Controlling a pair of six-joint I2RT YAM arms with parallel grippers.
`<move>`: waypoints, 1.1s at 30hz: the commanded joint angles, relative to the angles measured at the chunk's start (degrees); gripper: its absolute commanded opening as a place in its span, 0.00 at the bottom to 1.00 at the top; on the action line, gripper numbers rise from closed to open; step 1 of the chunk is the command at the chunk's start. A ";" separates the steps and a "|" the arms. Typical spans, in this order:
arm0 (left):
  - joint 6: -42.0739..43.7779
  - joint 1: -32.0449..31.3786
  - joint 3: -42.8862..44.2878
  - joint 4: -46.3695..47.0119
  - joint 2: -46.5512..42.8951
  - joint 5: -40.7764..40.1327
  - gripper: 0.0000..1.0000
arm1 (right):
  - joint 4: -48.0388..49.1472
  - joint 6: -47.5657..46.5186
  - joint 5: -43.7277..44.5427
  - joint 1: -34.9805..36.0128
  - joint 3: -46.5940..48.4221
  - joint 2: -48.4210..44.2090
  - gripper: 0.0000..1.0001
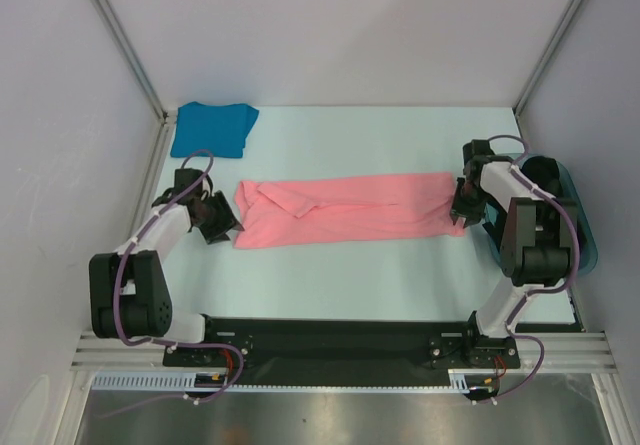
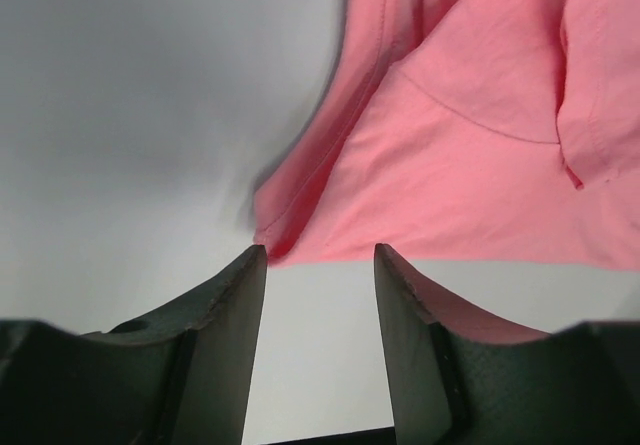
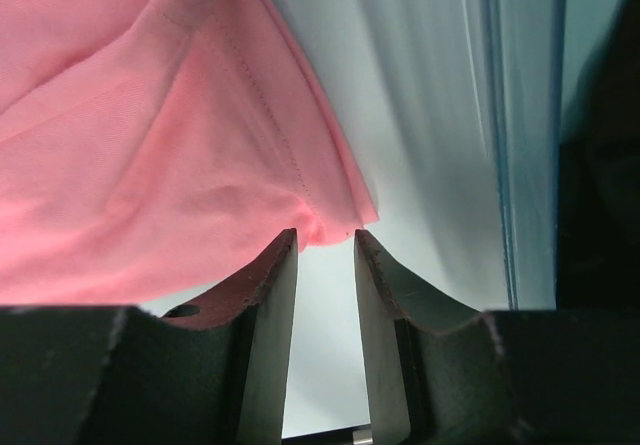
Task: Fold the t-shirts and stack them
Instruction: Fold the tshirt
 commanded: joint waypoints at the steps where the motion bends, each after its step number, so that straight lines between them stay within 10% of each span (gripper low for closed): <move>1: 2.10 -1.44 2.66 0.33 1.73 -0.57 0.52 | 1.22 -1.01 0.70 -0.35 1.34 0.81 0.34; 17: 1.40 -5.31 2.57 -1.07 4.64 -2.40 0.40 | 1.14 -1.97 1.67 -1.58 0.47 3.01 0.34; 25: 1.31 -5.31 2.13 -2.75 0.50 -7.86 0.56 | 1.40 -2.24 1.14 -1.67 -0.24 3.27 0.34; 33: 0.17 -5.57 0.29 -0.29 3.93 -3.91 0.43 | 1.05 -2.50 1.32 -1.75 -0.41 3.10 0.29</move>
